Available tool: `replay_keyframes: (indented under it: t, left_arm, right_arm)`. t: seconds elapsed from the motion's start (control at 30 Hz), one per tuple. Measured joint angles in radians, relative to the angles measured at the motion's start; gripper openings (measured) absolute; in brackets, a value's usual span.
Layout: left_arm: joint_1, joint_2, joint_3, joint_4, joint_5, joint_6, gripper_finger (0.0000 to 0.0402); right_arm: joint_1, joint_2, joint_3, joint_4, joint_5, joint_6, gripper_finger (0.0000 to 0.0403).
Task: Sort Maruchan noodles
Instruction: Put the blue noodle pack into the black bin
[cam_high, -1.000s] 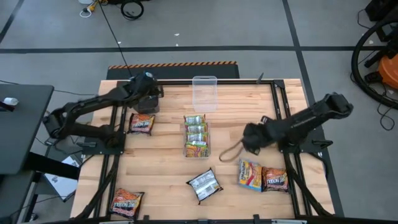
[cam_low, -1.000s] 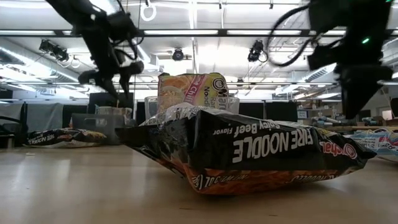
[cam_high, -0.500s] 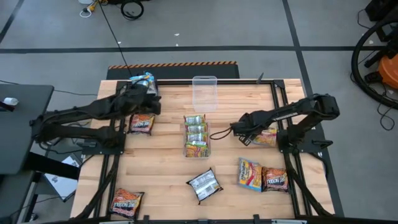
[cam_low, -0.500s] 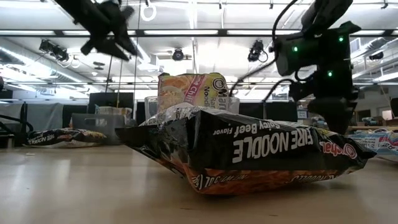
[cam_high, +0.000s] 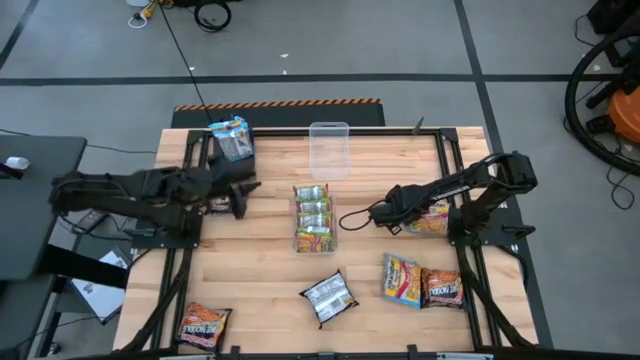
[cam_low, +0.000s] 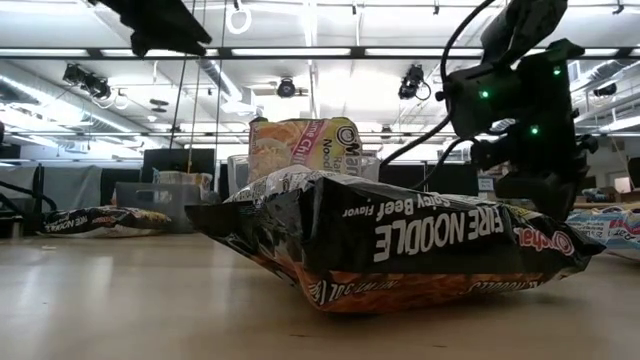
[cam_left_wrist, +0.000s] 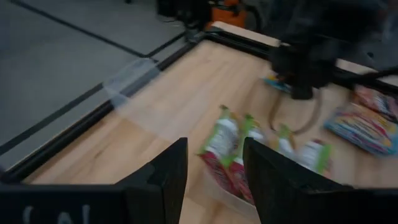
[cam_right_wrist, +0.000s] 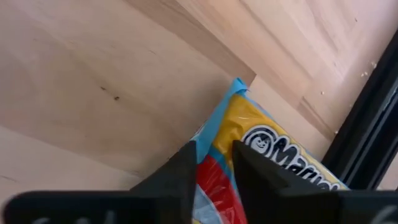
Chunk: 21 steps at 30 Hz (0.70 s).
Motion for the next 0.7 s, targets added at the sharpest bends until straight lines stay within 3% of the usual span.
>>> replay_keyframes:
  t: [0.2,0.47,0.57,0.7]
  left_arm:
    - [-0.180,0.015,-0.019,0.057,-0.136,0.004,0.0160]
    - [-0.357,0.027,-0.272,0.363,-0.229,0.004,0.0160]
    - [-0.377,0.061,-0.342,0.576,-0.250,-0.001,0.0160]
    - [-0.372,0.163,-0.358,0.713,-0.256,0.064,0.0163]
  right_arm:
    - [0.019,-0.033,0.000,-0.017,0.012,-0.010,0.0010]
    - [0.107,-0.220,0.070,0.004,0.137,-0.004,0.0006]
    - [0.153,-0.284,0.106,0.077,0.190,-0.033,0.0006]
    - [0.189,-0.347,0.114,0.204,0.215,-0.094,0.0004]
